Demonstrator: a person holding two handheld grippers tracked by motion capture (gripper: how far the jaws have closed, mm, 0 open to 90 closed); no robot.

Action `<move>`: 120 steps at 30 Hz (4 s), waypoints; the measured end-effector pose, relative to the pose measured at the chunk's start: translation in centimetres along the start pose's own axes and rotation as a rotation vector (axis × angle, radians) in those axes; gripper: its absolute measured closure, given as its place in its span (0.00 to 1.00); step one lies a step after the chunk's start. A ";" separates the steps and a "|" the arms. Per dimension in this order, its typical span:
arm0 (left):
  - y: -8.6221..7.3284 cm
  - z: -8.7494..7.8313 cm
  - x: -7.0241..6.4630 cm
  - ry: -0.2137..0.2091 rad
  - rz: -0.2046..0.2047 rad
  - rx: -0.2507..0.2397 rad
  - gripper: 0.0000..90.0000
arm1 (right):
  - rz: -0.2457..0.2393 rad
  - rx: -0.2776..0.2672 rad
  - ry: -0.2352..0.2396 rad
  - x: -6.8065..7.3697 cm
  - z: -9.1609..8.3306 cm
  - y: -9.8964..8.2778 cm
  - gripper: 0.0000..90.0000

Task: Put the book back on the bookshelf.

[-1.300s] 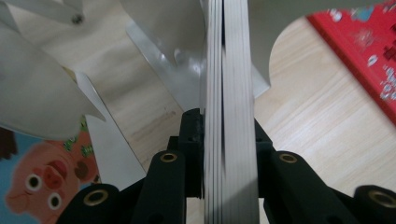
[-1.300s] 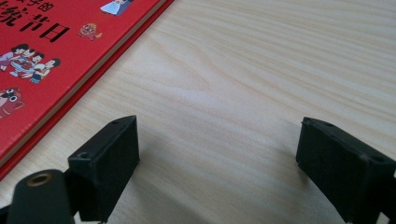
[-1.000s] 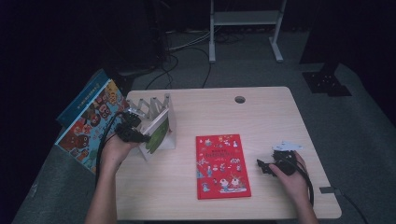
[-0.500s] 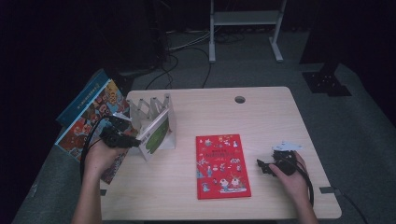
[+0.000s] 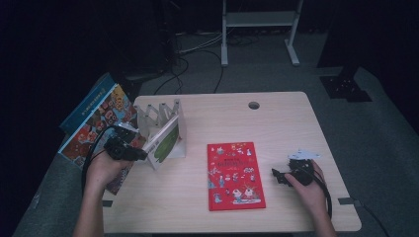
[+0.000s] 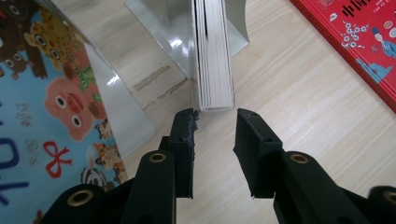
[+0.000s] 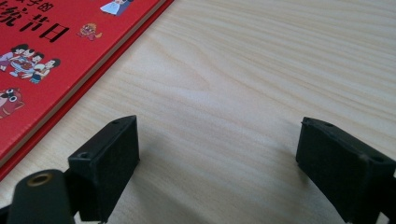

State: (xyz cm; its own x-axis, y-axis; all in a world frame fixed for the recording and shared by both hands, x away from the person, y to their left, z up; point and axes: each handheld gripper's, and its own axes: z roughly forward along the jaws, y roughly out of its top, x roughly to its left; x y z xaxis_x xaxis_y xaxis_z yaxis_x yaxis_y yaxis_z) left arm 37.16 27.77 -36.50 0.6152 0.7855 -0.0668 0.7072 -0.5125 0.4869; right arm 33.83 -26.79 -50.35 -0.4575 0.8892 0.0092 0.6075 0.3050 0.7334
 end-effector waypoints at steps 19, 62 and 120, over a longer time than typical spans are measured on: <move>3.0 2.0 -2.4 -0.061 0.060 -0.004 0.78 | 0.000 0.000 0.000 0.0 0.0 0.0 0.14; 4.3 2.8 -4.9 -0.137 0.119 -0.020 0.74 | 0.000 0.000 0.000 0.0 0.0 0.0 0.14; 4.2 13.5 -14.5 -0.144 0.200 -0.008 0.25 | -0.240 0.035 0.265 3.9 -1.1 -0.4 0.22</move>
State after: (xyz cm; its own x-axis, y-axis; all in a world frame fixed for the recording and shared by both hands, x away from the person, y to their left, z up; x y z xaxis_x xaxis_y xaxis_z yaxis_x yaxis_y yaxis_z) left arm 35.93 9.58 -45.28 0.7862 0.6112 -0.0912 0.5640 -0.6495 0.5100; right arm 31.08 -23.81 -49.84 -0.7395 0.6729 0.0182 0.4816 0.5101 0.7126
